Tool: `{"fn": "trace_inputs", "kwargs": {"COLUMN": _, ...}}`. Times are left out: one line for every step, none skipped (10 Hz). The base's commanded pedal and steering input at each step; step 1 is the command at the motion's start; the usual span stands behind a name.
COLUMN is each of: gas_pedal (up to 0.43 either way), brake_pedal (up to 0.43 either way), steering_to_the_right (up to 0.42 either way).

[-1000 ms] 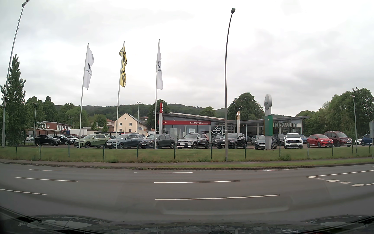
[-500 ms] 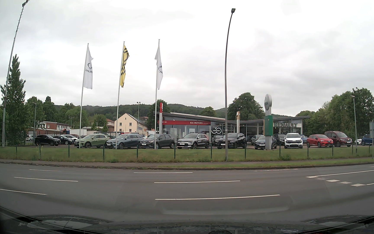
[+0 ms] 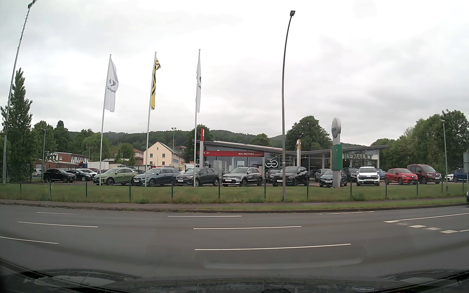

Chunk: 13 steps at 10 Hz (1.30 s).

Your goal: Follow the waypoints while adhering to traffic rules and regulations

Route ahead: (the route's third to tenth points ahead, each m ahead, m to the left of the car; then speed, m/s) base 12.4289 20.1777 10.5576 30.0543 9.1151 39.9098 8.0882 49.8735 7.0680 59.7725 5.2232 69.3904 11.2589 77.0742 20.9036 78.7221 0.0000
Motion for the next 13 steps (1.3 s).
{"fn": "trace_inputs", "kwargs": {"gas_pedal": 0.000, "brake_pedal": 0.262, "steering_to_the_right": -0.205}}
{"fn": "trace_inputs", "kwargs": {"gas_pedal": 0.000, "brake_pedal": 0.262, "steering_to_the_right": -0.205}}
{"fn": "trace_inputs", "kwargs": {"gas_pedal": 0.000, "brake_pedal": 0.262, "steering_to_the_right": -0.205}}
{"fn": "trace_inputs", "kwargs": {"gas_pedal": 0.000, "brake_pedal": 0.262, "steering_to_the_right": -0.205}}
{"fn": "trace_inputs", "kwargs": {"gas_pedal": 0.000, "brake_pedal": 0.262, "steering_to_the_right": -0.205}}
{"fn": "trace_inputs", "kwargs": {"gas_pedal": 0.000, "brake_pedal": 0.262, "steering_to_the_right": -0.205}}
{"fn": "trace_inputs", "kwargs": {"gas_pedal": 0.000, "brake_pedal": 0.262, "steering_to_the_right": -0.205}}
{"fn": "trace_inputs", "kwargs": {"gas_pedal": 0.000, "brake_pedal": 0.262, "steering_to_the_right": -0.205}}
{"fn": "trace_inputs", "kwargs": {"gas_pedal": 0.000, "brake_pedal": 0.262, "steering_to_the_right": -0.205}}
{"fn": "trace_inputs", "kwargs": {"gas_pedal": 0.000, "brake_pedal": 0.262, "steering_to_the_right": -0.205}}
{"fn": "trace_inputs", "kwargs": {"gas_pedal": 0.000, "brake_pedal": 0.262, "steering_to_the_right": -0.205}}
{"fn": "trace_inputs", "kwargs": {"gas_pedal": 0.000, "brake_pedal": 0.262, "steering_to_the_right": -0.205}}
{"fn": "trace_inputs", "kwargs": {"gas_pedal": 0.000, "brake_pedal": 0.262, "steering_to_the_right": -0.205}}
